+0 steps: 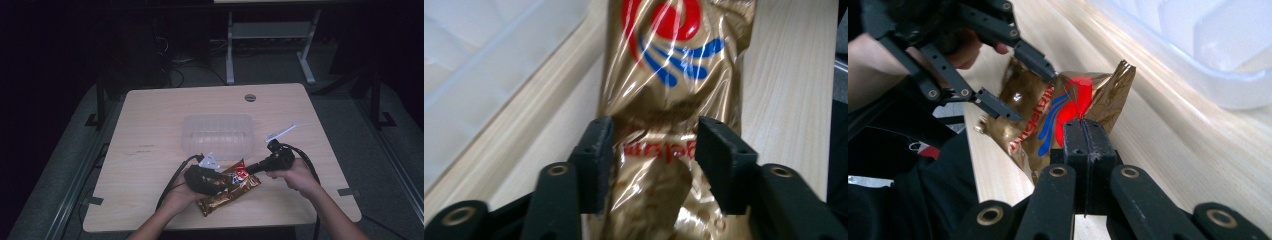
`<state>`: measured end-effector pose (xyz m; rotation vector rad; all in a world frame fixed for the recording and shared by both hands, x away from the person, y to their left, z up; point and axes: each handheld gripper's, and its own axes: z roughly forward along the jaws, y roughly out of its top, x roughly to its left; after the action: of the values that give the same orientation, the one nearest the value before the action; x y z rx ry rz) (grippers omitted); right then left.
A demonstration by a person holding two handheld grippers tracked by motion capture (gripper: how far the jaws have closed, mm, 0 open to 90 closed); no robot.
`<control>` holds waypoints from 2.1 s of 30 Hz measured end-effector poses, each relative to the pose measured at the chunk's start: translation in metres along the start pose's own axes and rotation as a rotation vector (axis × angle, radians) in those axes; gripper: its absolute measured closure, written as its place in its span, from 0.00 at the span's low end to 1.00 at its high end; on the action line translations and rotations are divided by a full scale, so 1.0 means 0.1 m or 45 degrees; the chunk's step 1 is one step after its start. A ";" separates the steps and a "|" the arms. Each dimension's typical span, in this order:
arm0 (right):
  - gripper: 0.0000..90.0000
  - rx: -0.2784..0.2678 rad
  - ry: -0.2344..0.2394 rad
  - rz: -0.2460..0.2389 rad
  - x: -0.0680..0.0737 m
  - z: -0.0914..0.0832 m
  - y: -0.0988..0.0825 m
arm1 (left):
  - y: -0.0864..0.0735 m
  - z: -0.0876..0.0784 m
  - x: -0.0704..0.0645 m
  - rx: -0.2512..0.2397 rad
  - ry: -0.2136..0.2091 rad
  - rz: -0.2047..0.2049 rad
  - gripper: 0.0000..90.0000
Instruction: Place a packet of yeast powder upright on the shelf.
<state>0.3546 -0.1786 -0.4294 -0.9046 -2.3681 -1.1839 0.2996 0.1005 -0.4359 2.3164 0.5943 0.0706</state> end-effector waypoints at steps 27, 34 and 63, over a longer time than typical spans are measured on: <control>0.83 0.118 -0.105 -0.066 0.01 0.13 0.00 | 0.04 0.30 -0.06 0.166 0.034 0.175 0.98; 0.57 0.157 -0.070 0.018 -0.07 0.19 -0.02 | 0.04 0.31 -0.07 0.154 0.037 0.167 0.99; 1.00 -0.022 0.015 -0.053 0.12 -0.05 0.09 | -0.06 -0.13 0.05 -0.031 0.003 -0.008 0.38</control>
<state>0.3520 -0.1735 -0.4142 -0.8552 -2.3822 -1.2238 0.2994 0.1146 -0.4309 2.2909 0.5989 0.0774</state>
